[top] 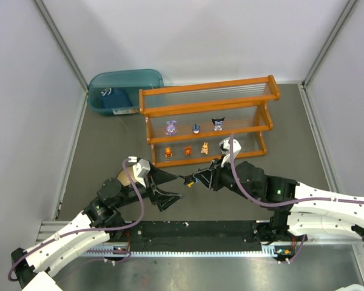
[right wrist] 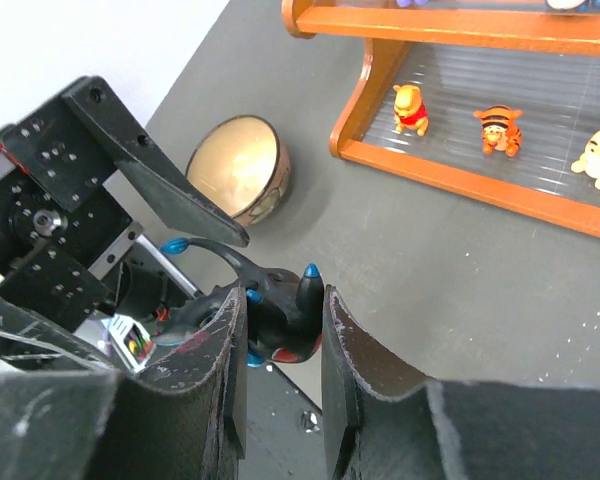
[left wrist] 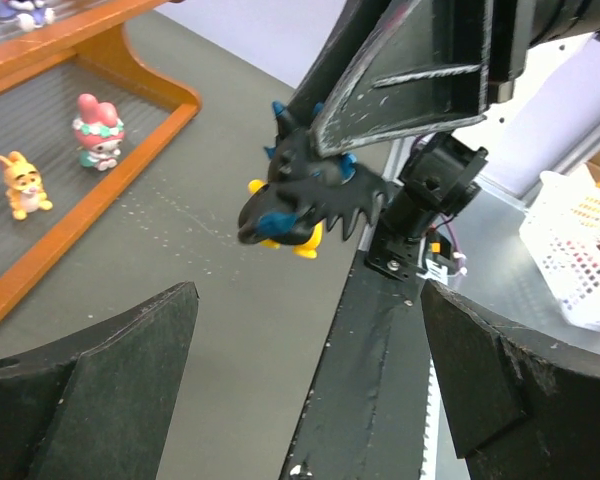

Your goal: Place and organize the plastic toys onto the shelf

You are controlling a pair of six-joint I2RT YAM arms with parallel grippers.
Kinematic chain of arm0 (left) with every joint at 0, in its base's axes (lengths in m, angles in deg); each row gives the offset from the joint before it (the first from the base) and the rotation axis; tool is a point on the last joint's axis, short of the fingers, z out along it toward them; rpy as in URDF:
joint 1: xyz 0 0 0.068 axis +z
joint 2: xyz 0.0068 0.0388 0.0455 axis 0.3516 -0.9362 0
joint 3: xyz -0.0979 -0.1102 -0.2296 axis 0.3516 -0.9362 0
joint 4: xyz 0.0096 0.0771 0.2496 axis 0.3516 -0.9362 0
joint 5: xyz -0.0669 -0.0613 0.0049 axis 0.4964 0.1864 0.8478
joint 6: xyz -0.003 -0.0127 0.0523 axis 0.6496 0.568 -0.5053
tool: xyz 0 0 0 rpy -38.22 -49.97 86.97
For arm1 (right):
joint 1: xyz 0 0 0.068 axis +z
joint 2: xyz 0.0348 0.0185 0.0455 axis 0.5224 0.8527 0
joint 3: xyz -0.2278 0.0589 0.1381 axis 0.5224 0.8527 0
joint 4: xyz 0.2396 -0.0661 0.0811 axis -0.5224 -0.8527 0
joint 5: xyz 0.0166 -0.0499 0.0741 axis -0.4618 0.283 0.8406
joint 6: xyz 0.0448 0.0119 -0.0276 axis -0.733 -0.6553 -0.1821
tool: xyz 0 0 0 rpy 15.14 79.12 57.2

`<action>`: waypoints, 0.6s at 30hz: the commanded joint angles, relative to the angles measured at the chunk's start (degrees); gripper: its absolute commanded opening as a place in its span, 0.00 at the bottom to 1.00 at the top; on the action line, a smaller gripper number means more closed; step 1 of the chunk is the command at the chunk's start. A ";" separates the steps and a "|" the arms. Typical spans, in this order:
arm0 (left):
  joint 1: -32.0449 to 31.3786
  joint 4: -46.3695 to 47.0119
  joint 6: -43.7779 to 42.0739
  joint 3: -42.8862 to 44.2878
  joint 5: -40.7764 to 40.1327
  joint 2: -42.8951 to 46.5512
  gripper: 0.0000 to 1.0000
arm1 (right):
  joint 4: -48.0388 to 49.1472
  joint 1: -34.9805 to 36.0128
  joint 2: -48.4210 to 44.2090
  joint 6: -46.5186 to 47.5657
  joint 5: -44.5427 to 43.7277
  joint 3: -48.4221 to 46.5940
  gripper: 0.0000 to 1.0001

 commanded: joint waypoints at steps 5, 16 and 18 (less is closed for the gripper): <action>0.06 1.78 -5.87 1.87 -5.91 -0.18 0.99 | 3.03 0.37 -0.87 -7.49 -2.53 -4.06 0.00; 0.06 8.11 -5.79 1.60 -6.35 -3.78 0.99 | 5.40 0.37 0.80 -9.25 2.40 -4.24 0.00; -0.03 9.34 -5.53 1.60 -6.18 -4.48 0.99 | 5.67 0.38 0.98 -9.34 2.84 -4.15 0.00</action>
